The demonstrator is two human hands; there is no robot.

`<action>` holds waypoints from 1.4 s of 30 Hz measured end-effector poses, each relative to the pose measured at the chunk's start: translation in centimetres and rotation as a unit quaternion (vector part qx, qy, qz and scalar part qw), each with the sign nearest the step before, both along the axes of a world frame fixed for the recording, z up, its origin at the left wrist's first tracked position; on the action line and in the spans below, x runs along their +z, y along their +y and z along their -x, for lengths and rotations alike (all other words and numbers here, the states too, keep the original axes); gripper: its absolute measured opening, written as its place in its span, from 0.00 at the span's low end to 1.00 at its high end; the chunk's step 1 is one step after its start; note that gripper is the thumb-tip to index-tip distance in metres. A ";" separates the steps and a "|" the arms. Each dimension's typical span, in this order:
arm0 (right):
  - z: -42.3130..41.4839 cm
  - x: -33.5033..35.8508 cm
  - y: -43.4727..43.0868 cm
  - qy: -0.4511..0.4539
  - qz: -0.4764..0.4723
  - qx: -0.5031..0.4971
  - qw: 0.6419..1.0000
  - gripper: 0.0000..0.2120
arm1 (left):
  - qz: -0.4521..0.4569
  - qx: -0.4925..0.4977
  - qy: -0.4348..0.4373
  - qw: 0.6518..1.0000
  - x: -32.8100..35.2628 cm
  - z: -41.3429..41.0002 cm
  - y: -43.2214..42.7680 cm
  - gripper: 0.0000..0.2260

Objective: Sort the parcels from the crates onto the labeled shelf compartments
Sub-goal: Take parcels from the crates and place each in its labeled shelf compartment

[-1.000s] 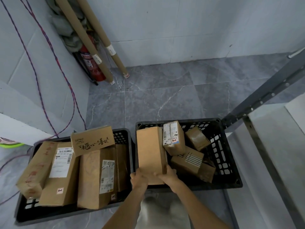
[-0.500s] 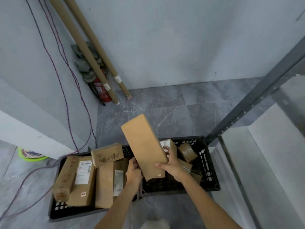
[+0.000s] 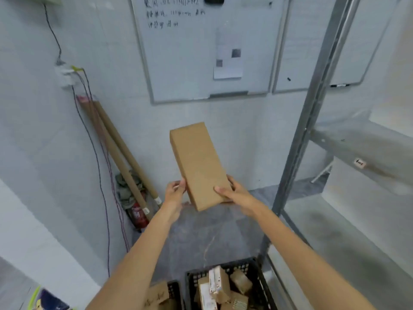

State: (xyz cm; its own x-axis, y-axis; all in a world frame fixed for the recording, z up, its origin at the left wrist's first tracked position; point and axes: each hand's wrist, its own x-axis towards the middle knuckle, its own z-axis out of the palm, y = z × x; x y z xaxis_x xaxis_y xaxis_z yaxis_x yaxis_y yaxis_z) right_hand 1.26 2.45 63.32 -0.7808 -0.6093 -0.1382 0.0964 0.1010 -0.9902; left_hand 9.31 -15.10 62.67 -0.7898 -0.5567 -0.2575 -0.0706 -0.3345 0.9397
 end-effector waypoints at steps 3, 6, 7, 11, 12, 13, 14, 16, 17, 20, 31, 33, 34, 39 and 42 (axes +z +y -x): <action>-1.7 3.9 2.3 -0.019 0.054 0.026 0.998 0.22 | -0.050 -0.130 0.054 0.989 4.0 -1.2 0.4 0.36; -3.4 5.6 3.9 0.004 0.043 0.004 0.999 0.29 | -0.071 -0.254 0.126 0.956 6.4 -1.7 1.2 0.45; -4.0 6.2 4.1 0.031 0.033 -0.019 0.999 0.31 | -0.070 -0.263 0.136 0.953 7.0 -1.6 1.7 0.45; -6.1 8.6 4.5 0.189 -0.037 -0.128 0.973 0.37 | -0.059 -0.270 0.137 0.951 8.2 -1.2 4.6 0.33; -6.4 8.9 4.5 0.225 -0.084 -0.156 0.958 0.41 | -0.052 -0.273 0.133 0.951 8.4 -1.2 5.4 0.30; -6.9 9.0 4.5 0.246 -0.136 -0.186 0.941 0.43 | -0.038 -0.279 0.129 0.951 8.7 -1.3 6.1 0.30; -7.4 9.0 4.4 0.250 -0.179 -0.216 0.927 0.46 | -0.014 -0.288 0.124 0.950 9.0 -1.5 6.7 0.31; -8.6 8.6 4.4 0.230 -0.194 -0.252 0.920 0.47 | 0.047 -0.311 0.120 0.942 9.4 -2.1 7.6 0.34; -9.3 8.5 4.6 0.204 -0.160 -0.269 0.928 0.46 | 0.069 -0.322 0.124 0.936 9.5 -2.4 7.9 0.34; -12.0 8.6 6.0 0.093 0.030 -0.322 0.942 0.45 | 0.081 -0.384 0.128 0.911 9.9 -3.1 8.0 0.32; -20.4 9.5 10.9 0.276 -0.029 -0.424 0.862 0.25 | 0.140 -0.454 0.152 0.867 9.4 -6.5 13.6 0.47; -21.7 10.2 11.6 0.306 -0.056 -0.413 0.856 0.25 | 0.176 -0.431 0.195 0.864 9.8 -7.4 16.0 0.48; -22.2 10.3 11.9 0.312 -0.066 -0.411 0.854 0.26 | 0.199 -0.417 0.220 0.859 10.1 -7.8 17.0 0.48; -24.9 11.6 16.8 0.313 -0.095 -0.470 0.820 0.36 | 0.293 -0.463 0.262 0.795 11.5 -9.8 22.5 0.56; -27.1 12.1 21.6 0.301 -0.015 -0.489 0.819 0.35 | 0.247 -0.508 0.299 0.769 11.7 -10.5 24.4 0.53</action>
State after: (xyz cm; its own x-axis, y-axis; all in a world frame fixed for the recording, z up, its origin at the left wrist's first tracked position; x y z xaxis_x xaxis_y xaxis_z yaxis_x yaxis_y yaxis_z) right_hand 28.41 24.08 75.43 -0.8257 0.3444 0.4467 -0.3582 0.2916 -0.8869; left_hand 19.78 9.27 74.41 -0.7770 0.5120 0.3663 0.4348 0.0157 0.9004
